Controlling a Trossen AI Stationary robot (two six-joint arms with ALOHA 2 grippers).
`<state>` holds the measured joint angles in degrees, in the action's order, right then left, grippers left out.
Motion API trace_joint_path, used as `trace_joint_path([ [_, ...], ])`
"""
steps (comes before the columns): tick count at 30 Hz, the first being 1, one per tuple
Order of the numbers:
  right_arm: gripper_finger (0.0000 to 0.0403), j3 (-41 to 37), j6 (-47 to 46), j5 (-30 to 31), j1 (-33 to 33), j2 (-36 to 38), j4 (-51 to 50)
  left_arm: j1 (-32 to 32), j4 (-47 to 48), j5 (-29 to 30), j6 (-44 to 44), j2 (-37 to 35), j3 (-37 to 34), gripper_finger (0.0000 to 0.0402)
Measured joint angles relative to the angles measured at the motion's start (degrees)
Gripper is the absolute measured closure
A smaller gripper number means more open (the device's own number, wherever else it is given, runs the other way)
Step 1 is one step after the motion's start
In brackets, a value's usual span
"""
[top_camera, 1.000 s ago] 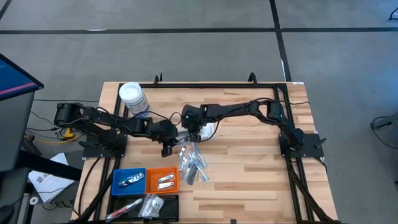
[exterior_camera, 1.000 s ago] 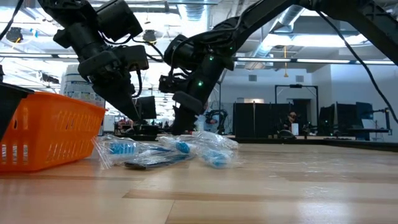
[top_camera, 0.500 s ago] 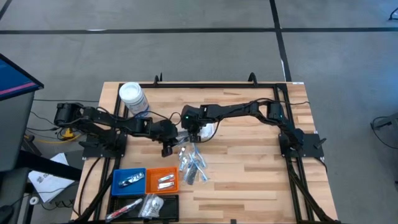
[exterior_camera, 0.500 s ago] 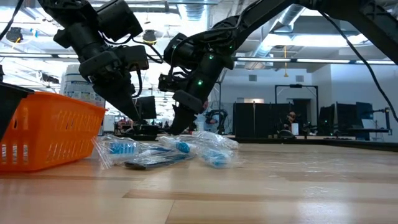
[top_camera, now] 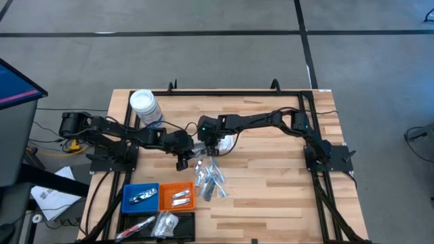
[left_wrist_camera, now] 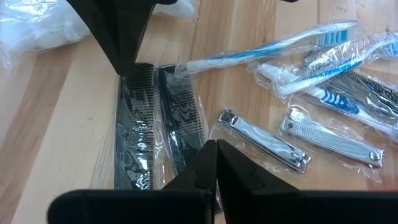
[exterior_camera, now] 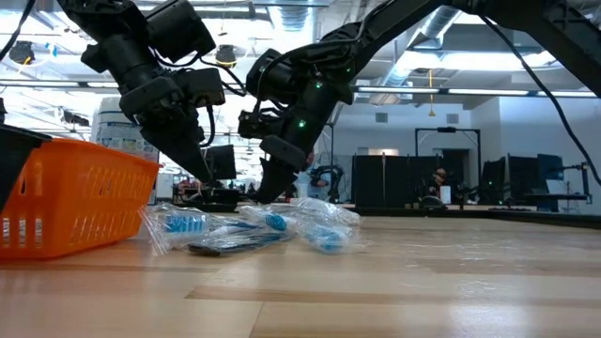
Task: Pick & Place Travel size toiletries
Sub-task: Put the top black comb into the blue basket
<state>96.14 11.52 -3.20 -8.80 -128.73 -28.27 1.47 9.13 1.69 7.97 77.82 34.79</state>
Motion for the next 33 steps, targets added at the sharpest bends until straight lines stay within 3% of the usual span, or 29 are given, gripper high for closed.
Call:
trace_joint_path([
  [19, 0.0403, 0.3, 0.3, -0.3, -1.3, -2.1, -0.5, 0.0, -0.2, 0.0, 0.0, 0.0, 0.0, 0.0400],
  [33, 0.0403, 1.2, -7.0, -3.1, -3.2, -2.4, -2.2, 0.0, -0.2, 1.3, -0.1, 0.0, 0.0, 0.0400],
])
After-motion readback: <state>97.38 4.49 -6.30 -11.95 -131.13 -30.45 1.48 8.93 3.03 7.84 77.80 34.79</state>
